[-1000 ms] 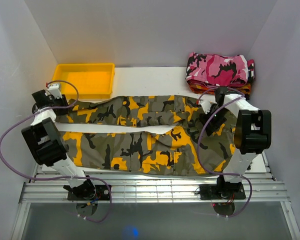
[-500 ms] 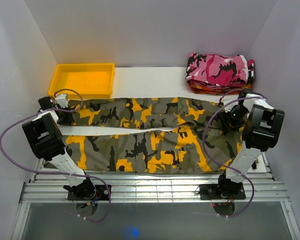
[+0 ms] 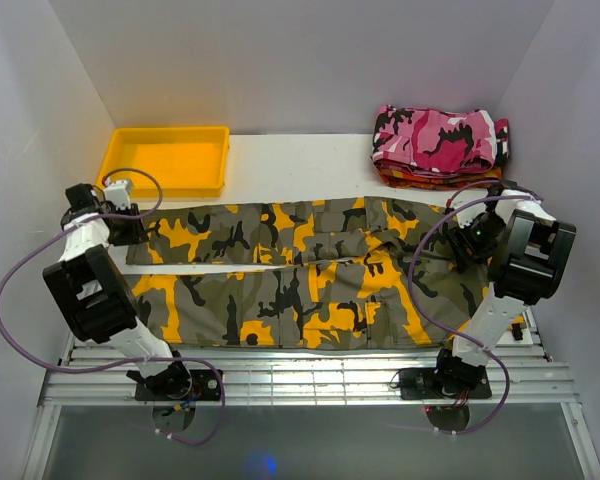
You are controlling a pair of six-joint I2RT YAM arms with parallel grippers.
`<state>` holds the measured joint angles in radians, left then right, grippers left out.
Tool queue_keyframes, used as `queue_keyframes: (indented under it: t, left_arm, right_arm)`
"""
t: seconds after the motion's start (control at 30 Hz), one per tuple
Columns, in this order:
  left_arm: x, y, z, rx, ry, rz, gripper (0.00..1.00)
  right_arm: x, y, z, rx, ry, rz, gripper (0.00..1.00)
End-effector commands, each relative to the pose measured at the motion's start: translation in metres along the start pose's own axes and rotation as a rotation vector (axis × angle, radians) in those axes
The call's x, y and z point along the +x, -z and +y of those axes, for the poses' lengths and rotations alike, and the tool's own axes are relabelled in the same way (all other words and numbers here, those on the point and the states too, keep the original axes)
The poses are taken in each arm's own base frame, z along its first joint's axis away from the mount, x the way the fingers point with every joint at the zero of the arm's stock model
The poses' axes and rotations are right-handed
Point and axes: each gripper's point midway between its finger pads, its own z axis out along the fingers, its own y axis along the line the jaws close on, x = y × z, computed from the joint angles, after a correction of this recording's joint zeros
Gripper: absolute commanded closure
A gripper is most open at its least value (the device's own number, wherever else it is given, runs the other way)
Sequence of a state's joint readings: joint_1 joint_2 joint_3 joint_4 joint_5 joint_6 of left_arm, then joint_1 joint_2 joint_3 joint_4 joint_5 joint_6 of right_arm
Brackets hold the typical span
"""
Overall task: Fold and stack the trousers
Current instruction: Flatten the trousers out
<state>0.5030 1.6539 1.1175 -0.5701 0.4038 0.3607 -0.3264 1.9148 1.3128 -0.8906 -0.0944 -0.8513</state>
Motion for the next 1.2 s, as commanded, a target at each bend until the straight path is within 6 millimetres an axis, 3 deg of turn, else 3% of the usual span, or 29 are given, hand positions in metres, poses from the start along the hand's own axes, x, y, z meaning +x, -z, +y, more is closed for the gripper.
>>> queue_keyframes:
  t: [0.0,0.23,0.47,0.6,0.67,0.77,0.83,0.9,0.97,1.0,1.03,1.07,1.17]
  left_arm:
    - [-0.051,0.012,0.000,0.032,0.002,-0.118,0.58]
    - [-0.063,-0.030,0.016,0.051,0.076,-0.091,0.54]
    - [-0.043,-0.075,0.045,-0.011,0.128,0.006,0.54]
    - [-0.036,-0.073,0.068,-0.069,0.170,0.027,0.56]
    - [-0.033,-0.067,0.085,-0.120,0.184,0.032,0.57]
    - [-0.030,-0.058,0.094,-0.133,0.159,0.040,0.57]
    - [-0.039,-0.049,0.090,-0.107,0.090,0.021,0.55]
    - [-0.053,-0.038,0.073,-0.023,0.029,-0.019,0.51]
    - [-0.074,-0.026,0.070,0.003,-0.048,-0.064,0.48]
    - [-0.077,-0.020,0.063,0.037,-0.060,-0.062,0.46]
    - [-0.095,-0.010,0.065,0.027,-0.090,-0.095,0.43]
    - [-0.101,-0.004,0.065,0.026,-0.112,-0.106,0.41]
    - [-0.127,0.020,0.059,0.034,-0.181,-0.170,0.33]
  right_arm:
    - [-0.012,0.018,-0.004,0.014,0.042,-0.060,0.30]
    - [-0.040,0.011,0.019,-0.012,0.123,-0.049,0.28]
    - [-0.067,-0.015,0.034,-0.057,0.162,-0.007,0.28]
    - [-0.067,-0.029,0.057,-0.088,0.206,0.036,0.29]
    - [-0.069,-0.030,0.062,-0.080,0.223,0.042,0.29]
    - [-0.069,-0.024,0.066,-0.095,0.223,0.041,0.29]
    - [-0.075,-0.007,0.061,-0.063,0.249,0.009,0.26]
    - [-0.084,0.015,0.053,-0.034,0.270,-0.032,0.22]
    - [-0.112,0.060,0.030,0.043,0.286,-0.144,0.18]
    - [-0.120,0.077,0.022,0.059,0.287,-0.179,0.17]
    - [-0.119,0.090,0.020,0.037,0.272,-0.188,0.15]
    - [-0.137,0.120,0.008,0.095,0.298,-0.249,0.15]
    - [-0.141,0.151,-0.001,0.115,0.310,-0.284,0.12]
